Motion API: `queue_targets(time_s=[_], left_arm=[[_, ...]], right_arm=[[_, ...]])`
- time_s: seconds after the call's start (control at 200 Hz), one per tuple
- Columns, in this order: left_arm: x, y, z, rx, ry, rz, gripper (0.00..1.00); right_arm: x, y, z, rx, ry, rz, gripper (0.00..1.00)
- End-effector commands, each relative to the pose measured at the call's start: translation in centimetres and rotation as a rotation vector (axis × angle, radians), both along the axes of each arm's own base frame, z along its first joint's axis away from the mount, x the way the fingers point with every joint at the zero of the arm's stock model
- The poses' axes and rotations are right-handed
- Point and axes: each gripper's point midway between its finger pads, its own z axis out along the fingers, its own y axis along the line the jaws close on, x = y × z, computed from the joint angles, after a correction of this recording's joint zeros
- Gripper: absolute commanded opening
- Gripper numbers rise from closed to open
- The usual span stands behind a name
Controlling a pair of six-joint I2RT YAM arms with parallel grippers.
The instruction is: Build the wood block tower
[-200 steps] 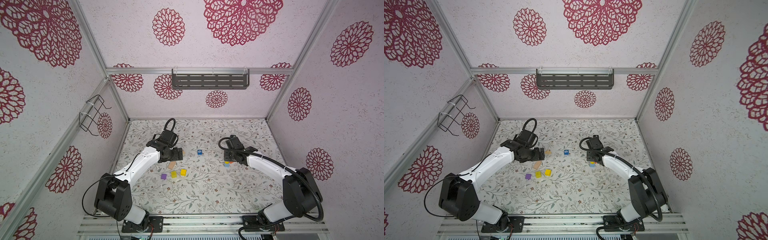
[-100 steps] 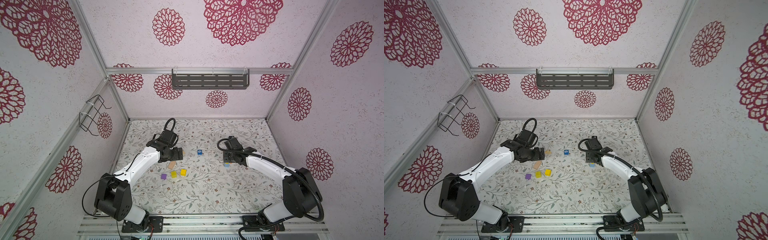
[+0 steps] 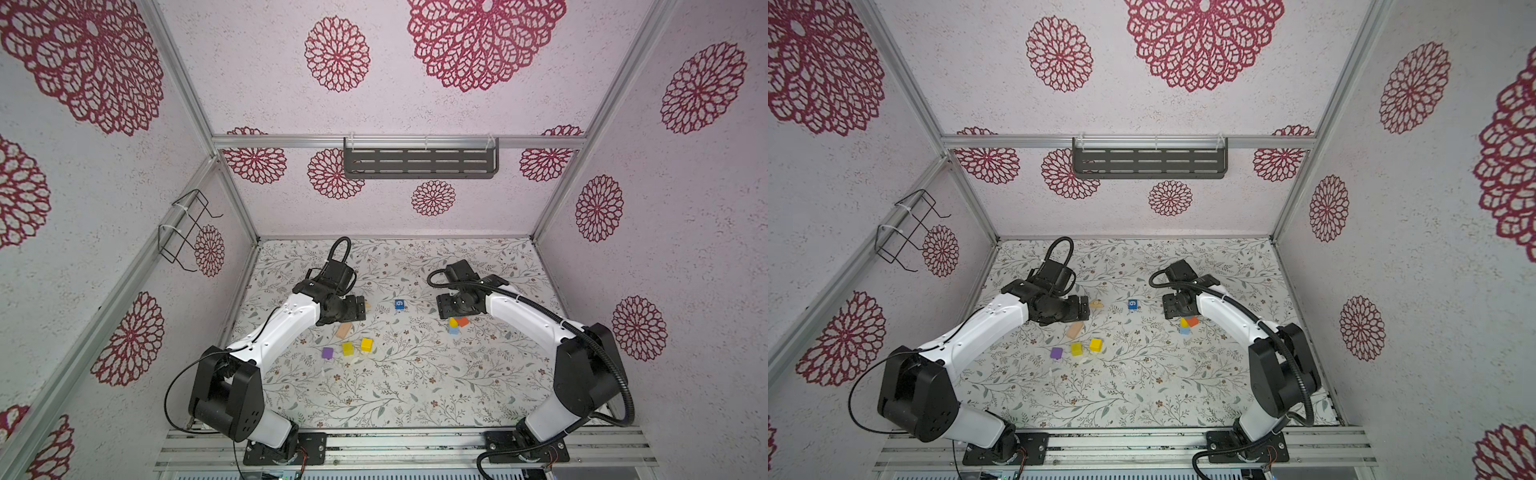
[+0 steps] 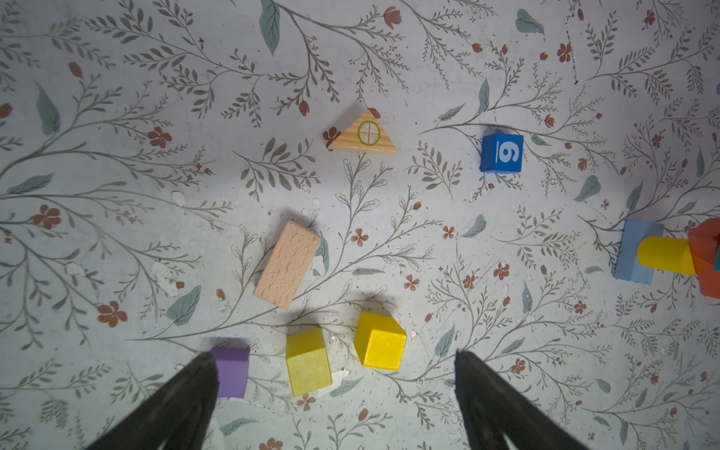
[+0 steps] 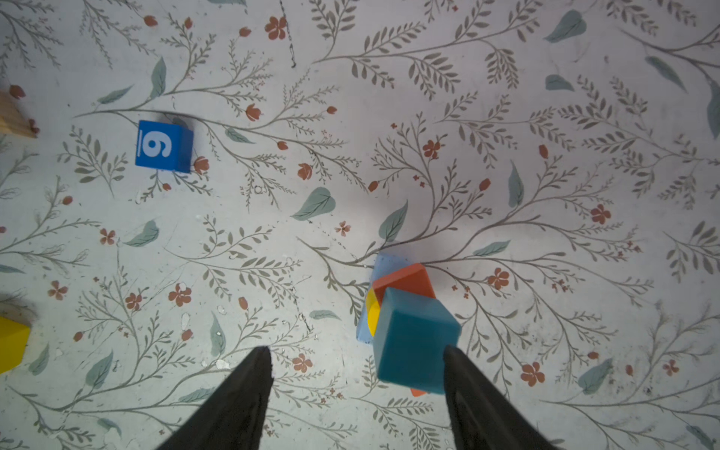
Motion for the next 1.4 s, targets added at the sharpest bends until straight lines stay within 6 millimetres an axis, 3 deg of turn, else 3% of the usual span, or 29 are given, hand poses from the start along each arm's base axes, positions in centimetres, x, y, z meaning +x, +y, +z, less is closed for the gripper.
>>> queue_targets(time_s=[0.0,0.49,1.141,1.396], left_arm=[[0.0,0.2,0.4,-0.011,-0.018,0.016,0.97],[0.2,0.0,0.2,-0.011,-0.012,0.013,0.97],[0.1,0.3,-0.1,0.006,-0.006,0.013,0.97],[0.3,0.3,-0.3,0.003,0.003,0.015,0.97]], right_arm=[[-1.2,-0.7,0.2,-0.036,0.072,0.025,0.73],[-0.5,-1.2,0.7,-0.061,0.074,0.027,0.79],[0.6,-1.6,-2.6,-0.064,0.128,-0.003,0.78],[0.7,-2.0,-3.5,-0.054,0.149,-0.027,0.7]])
